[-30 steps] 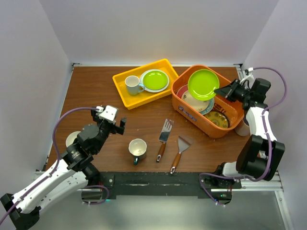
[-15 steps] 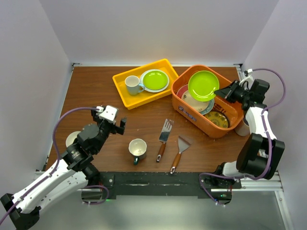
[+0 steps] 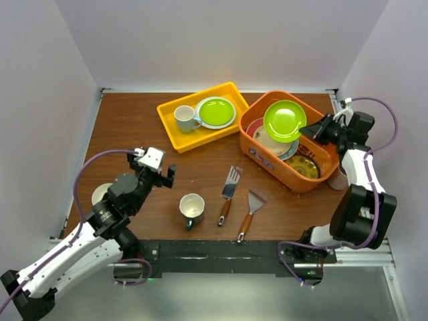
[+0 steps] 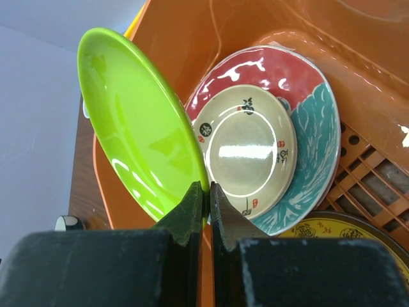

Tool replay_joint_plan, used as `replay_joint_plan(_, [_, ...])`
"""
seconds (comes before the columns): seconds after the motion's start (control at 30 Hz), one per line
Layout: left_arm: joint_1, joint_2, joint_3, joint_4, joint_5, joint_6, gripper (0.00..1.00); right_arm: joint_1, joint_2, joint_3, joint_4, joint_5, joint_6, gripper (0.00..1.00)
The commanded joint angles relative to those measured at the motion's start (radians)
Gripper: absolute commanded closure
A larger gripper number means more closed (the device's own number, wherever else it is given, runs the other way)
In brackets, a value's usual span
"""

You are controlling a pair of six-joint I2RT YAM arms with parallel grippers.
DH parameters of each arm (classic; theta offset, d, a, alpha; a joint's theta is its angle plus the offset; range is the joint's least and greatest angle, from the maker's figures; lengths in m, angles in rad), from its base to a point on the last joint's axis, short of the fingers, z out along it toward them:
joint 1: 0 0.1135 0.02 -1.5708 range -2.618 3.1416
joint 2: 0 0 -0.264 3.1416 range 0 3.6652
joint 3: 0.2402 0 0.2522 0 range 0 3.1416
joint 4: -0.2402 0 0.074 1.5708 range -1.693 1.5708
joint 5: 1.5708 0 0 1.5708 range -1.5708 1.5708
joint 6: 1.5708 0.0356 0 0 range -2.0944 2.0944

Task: Place the mixed dishes into the plastic bin
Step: Place the plate in the plastic bin.

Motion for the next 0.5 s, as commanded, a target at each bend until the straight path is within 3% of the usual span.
replay_joint_plan(0.0, [0.008,-0.001,0.0,0.044,0.01,0.007,0.0,-0.004,-0.001,-0.002,0.046,0.015,0.009,1.0])
replay_joint_plan(0.47, [0.008,0.002,0.002,0.044,0.016,0.005,0.0,-0.006,0.007,-0.002,0.023,0.101,0.016,1.0])
